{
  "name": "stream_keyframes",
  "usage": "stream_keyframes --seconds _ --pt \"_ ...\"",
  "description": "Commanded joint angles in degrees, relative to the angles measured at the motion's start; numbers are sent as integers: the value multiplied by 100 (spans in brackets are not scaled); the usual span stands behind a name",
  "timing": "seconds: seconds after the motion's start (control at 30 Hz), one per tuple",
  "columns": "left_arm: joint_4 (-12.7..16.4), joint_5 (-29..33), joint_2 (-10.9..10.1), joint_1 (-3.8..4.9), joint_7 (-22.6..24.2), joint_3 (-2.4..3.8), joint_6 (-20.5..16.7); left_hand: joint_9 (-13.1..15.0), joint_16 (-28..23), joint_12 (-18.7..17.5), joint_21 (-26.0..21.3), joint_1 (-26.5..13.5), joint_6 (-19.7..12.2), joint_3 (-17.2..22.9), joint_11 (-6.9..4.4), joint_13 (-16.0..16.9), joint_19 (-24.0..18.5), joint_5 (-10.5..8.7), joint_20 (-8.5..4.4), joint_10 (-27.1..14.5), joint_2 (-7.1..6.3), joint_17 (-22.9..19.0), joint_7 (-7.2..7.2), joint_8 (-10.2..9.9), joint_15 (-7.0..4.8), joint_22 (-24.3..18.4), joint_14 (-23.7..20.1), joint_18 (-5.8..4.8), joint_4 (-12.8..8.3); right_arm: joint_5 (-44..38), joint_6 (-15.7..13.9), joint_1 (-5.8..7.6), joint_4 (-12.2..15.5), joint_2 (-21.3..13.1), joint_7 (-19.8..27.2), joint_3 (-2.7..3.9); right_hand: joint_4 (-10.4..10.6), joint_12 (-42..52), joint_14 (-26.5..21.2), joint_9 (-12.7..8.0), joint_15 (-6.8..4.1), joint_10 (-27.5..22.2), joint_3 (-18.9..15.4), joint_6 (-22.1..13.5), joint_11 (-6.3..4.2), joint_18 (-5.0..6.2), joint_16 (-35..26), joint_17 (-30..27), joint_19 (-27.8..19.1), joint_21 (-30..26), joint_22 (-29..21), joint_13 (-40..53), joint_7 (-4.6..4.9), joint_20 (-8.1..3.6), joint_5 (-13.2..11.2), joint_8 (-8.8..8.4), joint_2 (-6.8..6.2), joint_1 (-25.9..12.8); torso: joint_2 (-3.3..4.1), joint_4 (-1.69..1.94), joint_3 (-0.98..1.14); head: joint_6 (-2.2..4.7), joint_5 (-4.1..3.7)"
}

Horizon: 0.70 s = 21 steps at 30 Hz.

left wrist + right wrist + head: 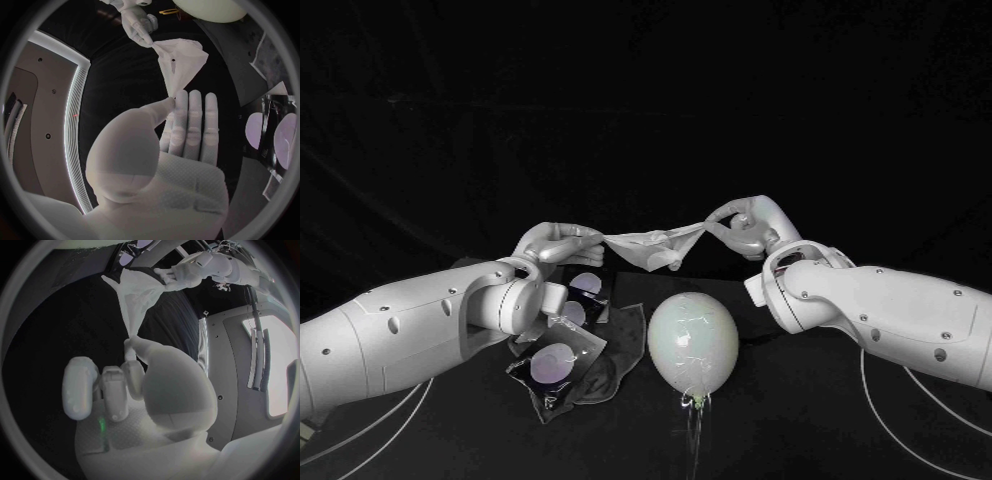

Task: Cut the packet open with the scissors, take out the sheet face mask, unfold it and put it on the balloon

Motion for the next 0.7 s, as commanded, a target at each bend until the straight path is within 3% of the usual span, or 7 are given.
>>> stream_keyframes --seconds 0.03,0.7 --pt "-3 -37 10 7 36 9 -23 1197 23 18 19 -18 46 27 -8 5 -34 18 1 -16 54 9 -4 21 -23 5 9 92 4 -36 -62 20 31 -19 95 9 -13 27 587 228 -39 89 21 58 -49 -68 25 1505 37 15 1149 641 -42 -1 39 163 11 38 2 -3 -1 2 -11" --pt "-159 -106 21 7 92 11 -7 1214 25 25 37 -24 41 40 -8 18 -47 18 1 -23 52 15 -3 24 -23 17 7 91 0 -93 17 121 142 -113 100 36 -31 35 587 238 -42 96 28 51 -52 -73 25 1505 49 39 1155 648 -44 -5 39 175 -6 41 3 4 0 11 -30"
